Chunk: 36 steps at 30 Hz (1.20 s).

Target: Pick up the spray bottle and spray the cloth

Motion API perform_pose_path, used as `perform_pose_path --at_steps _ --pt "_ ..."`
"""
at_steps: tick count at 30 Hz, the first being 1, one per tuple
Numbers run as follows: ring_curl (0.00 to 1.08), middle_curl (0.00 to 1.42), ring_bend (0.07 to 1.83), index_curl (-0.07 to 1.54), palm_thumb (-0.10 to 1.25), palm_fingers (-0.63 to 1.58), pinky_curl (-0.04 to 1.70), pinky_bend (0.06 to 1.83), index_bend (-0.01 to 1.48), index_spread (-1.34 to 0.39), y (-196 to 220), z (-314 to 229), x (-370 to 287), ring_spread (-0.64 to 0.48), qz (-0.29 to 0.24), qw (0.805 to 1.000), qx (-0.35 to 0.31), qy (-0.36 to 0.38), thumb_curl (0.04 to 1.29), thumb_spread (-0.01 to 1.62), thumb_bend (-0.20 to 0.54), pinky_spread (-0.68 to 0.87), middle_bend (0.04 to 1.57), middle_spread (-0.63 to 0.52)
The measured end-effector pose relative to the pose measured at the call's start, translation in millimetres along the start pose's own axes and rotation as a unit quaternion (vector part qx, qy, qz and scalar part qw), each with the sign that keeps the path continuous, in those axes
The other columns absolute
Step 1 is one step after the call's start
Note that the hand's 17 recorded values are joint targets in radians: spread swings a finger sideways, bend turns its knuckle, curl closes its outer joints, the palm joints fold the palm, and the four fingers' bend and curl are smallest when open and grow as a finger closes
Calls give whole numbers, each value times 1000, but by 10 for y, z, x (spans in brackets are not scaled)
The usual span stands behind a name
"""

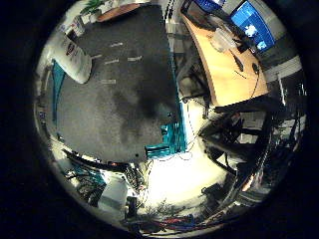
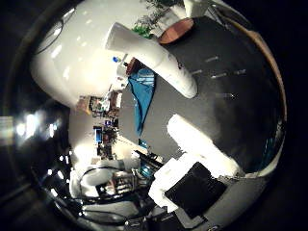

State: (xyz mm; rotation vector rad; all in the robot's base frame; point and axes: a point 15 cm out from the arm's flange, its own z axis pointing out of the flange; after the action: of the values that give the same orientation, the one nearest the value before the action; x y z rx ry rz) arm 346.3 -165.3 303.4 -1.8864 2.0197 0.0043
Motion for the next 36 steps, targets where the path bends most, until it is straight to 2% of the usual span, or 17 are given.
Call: perform_pose_path --at_steps 10,14,23,30,36 --pt "207 329 192 378 650 300 284 198 188 -304 58 -24 27 169 6 1000 7 -7 351 1214 -17 394 190 52" --pt "214 327 199 366 648 303 292 205 176 -300 241 184 -10 163 21 999 -2 -31 355 1207 -17 386 189 52" --pt "235 330 227 315 605 251 309 265 162 -313 280 240 52 165 35 995 42 -82 336 1183 -21 389 196 61" --pt "241 334 224 309 587 245 306 262 169 -306 460 439 260 178 62 992 61 -93 320 1172 -20 381 194 65" --pt "247 335 229 305 572 249 306 273 168 -303 415 481 344 164 64 990 74 -98 311 1163 -21 387 195 66"
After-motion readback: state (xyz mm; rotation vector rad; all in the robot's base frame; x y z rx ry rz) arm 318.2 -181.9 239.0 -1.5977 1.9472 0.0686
